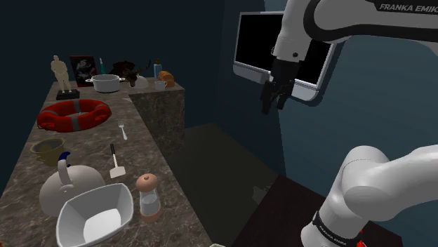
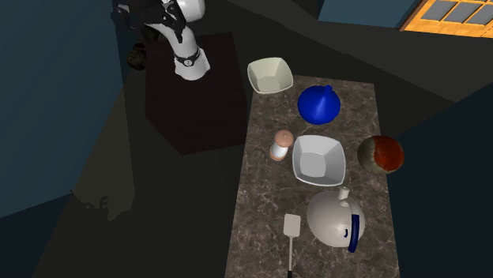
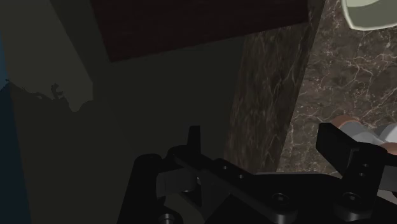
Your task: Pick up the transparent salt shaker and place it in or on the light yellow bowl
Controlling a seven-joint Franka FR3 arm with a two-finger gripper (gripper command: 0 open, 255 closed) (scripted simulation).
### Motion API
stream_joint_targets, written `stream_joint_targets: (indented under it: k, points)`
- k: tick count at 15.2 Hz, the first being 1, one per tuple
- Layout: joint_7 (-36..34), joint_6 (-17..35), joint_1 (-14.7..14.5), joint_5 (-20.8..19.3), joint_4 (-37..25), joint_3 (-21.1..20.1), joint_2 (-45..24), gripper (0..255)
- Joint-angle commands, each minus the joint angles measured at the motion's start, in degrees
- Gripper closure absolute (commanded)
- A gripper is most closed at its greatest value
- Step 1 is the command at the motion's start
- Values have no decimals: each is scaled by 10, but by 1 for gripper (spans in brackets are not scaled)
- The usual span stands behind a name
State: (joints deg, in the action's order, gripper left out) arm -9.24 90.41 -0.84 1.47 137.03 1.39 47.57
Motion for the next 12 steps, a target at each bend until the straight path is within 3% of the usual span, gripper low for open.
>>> stream_joint_targets:
  k: [1,12]
  points:
    - [0,0,0,0,0,0,0,0]
    - [-141,161,-23,58,7,-119,-138,0]
